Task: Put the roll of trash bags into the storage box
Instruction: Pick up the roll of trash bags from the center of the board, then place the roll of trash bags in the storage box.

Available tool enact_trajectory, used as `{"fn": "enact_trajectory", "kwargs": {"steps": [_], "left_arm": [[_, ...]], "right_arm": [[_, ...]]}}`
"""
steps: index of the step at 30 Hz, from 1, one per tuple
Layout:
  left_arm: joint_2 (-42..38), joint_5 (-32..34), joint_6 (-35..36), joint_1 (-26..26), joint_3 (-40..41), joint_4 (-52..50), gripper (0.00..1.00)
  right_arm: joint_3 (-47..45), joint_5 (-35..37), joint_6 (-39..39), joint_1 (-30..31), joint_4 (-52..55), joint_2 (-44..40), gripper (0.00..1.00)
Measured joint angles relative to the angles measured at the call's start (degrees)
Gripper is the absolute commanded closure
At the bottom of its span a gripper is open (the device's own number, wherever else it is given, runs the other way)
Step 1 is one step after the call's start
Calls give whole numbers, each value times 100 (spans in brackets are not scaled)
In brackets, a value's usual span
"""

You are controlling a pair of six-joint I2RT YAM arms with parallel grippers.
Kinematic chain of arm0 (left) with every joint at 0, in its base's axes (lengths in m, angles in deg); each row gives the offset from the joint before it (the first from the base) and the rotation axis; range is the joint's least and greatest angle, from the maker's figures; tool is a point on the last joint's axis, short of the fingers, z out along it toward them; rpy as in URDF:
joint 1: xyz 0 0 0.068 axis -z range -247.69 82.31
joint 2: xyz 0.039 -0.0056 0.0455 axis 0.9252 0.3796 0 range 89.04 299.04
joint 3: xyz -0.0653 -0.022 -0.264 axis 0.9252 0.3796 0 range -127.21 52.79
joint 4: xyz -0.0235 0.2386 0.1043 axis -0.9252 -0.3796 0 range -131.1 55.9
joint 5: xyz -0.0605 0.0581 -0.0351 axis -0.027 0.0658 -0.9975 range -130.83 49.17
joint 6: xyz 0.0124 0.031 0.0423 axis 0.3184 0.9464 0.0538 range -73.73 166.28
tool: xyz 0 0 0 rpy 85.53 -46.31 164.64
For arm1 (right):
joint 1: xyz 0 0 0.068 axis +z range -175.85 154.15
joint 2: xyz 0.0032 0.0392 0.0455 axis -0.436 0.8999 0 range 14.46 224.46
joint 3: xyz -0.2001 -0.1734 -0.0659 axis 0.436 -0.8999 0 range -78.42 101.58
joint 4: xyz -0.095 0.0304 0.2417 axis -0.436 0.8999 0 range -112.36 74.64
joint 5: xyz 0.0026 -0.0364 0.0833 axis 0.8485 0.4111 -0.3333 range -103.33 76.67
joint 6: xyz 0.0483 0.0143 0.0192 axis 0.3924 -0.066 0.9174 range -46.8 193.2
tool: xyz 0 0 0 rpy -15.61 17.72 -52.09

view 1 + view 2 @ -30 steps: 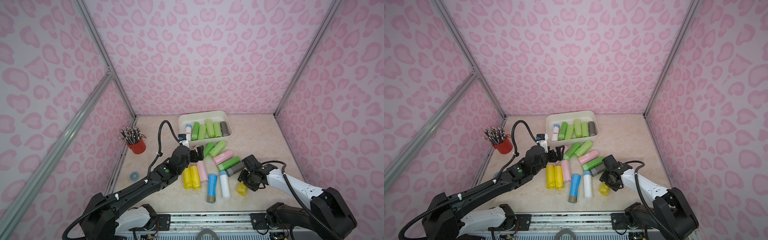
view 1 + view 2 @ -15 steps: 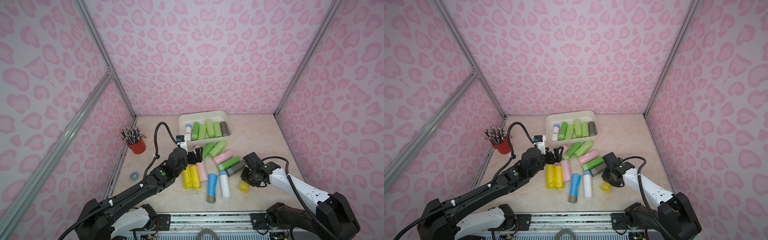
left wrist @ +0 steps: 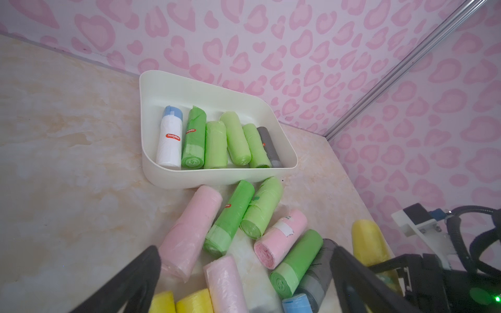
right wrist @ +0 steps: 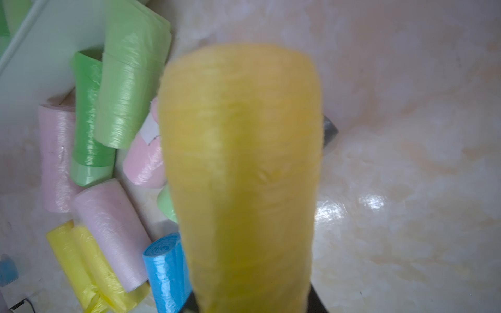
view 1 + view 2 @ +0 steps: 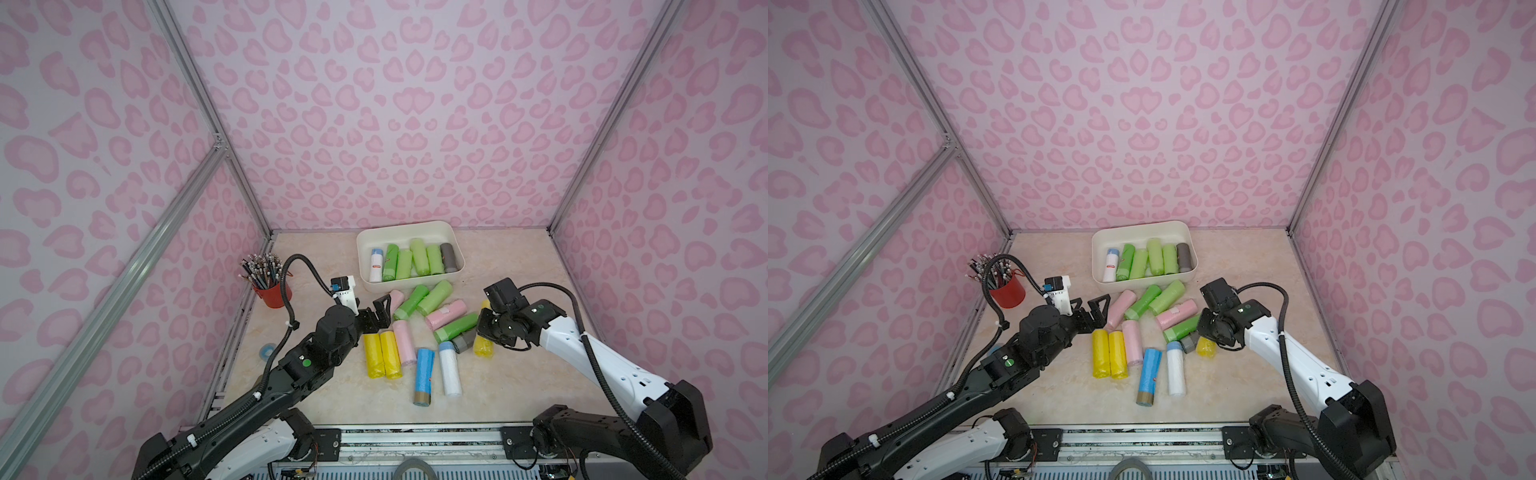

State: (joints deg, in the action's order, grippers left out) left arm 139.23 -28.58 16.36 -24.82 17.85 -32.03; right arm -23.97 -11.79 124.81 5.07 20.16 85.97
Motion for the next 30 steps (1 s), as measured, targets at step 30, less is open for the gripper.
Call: {"fn": "enact_trajectory", "kwargs": {"steps": [30], "left_arm": [[-170,-723,-201,-778,42,9,0]], "right_arm": [[5198,236,-2326,-76,302,4050,72]]}}
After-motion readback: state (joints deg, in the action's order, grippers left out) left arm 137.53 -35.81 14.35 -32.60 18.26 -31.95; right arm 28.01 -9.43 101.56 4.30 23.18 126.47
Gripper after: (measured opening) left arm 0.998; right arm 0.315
